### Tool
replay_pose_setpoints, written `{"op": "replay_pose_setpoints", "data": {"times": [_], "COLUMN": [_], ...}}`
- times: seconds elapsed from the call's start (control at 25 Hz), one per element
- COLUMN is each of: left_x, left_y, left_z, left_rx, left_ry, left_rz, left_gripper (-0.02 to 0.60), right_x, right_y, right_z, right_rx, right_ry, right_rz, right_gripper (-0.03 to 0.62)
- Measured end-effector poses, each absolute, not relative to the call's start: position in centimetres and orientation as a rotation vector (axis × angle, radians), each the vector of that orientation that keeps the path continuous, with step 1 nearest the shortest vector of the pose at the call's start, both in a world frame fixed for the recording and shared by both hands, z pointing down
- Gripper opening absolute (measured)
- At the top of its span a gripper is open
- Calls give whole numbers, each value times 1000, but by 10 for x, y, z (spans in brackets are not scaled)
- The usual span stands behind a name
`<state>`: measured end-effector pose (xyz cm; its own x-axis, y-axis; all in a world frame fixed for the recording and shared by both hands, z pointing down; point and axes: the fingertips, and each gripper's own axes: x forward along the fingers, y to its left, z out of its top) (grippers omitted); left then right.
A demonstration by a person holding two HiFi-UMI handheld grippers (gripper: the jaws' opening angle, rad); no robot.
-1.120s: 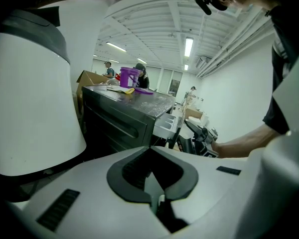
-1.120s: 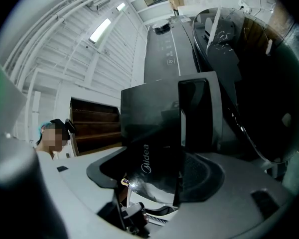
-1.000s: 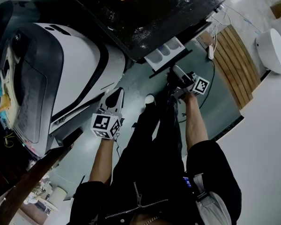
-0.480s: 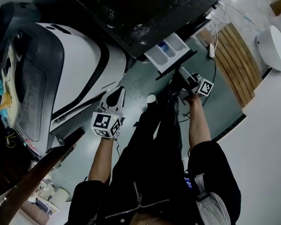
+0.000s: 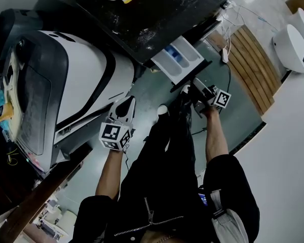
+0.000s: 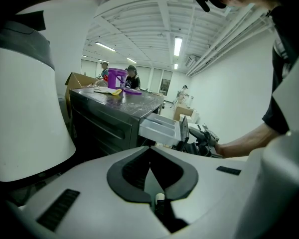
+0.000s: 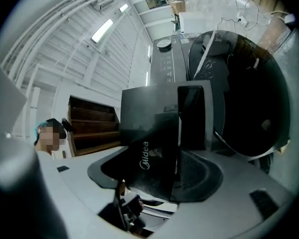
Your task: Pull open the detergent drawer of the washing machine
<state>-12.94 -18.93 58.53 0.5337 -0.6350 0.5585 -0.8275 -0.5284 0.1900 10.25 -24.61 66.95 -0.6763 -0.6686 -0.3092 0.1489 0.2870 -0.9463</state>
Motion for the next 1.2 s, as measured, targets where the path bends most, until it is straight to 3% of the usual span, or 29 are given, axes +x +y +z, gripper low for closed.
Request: {"op": "replay_pose_setpoints", "data": {"times": [0.16, 0.36, 0.92, 1.2], "left_x": [-123, -115, -91, -83], "left_y": [-191, -191, -200, -212], "left_z": [577, 564, 512, 471], "left_rx": [2370, 2407, 2555, 2659], "left_ry": [-1187, -1174, -1159, -1173], "left_rz": [581, 557, 473, 408], "left_gripper": [18, 18, 18, 18], "right_x": [100, 124, 137, 112], "right_y": [-233, -224, -202, -208], "right_z": [673, 673, 613, 518], "right_rx": [-577, -920, -1728, -1740], "right_ry": [1985, 2105, 2552, 2696], "right_rz": [-1510, -1455, -1089, -725], "right_gripper": [240, 39, 5, 5]}}
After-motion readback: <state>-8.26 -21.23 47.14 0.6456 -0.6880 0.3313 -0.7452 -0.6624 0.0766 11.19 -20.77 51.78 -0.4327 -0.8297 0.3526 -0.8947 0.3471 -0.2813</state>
